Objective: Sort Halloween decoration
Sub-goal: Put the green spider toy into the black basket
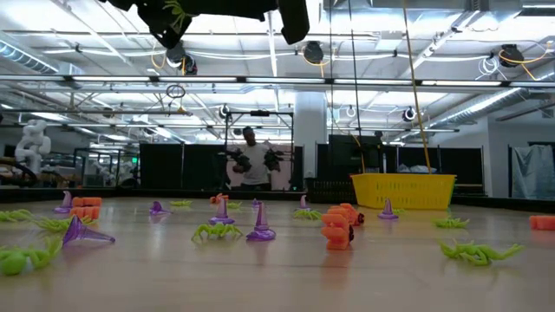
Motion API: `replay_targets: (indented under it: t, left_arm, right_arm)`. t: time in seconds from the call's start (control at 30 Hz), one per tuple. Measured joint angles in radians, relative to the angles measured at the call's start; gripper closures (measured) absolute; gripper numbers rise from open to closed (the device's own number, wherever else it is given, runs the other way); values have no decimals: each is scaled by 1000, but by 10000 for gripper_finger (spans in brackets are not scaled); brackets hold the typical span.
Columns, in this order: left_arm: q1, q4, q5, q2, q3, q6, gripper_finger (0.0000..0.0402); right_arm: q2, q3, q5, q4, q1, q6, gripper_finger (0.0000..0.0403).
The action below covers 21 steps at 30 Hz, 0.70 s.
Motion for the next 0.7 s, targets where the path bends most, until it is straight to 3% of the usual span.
replay_targets:
  t: [0.2, 0.3, 0.47, 0.7]
  left_arm:
    - [0, 5, -82, -44, 0, -7, 163]
    - [0, 2, -94, -81, 0, -8, 160]
    - [0, -57, -133, -118, -7, -8, 159]
    - [-3, -4, -139, -115, -82, -34, 159]
  right_arm:
    - [-1, 0, 3, -13, 0, 29, 403]
    - [-5, 0, 11, -30, 0, 48, 403]
    - [-37, 0, 121, -103, 23, 86, 403]
    - [-150, 0, 198, -246, 47, 181, 403]
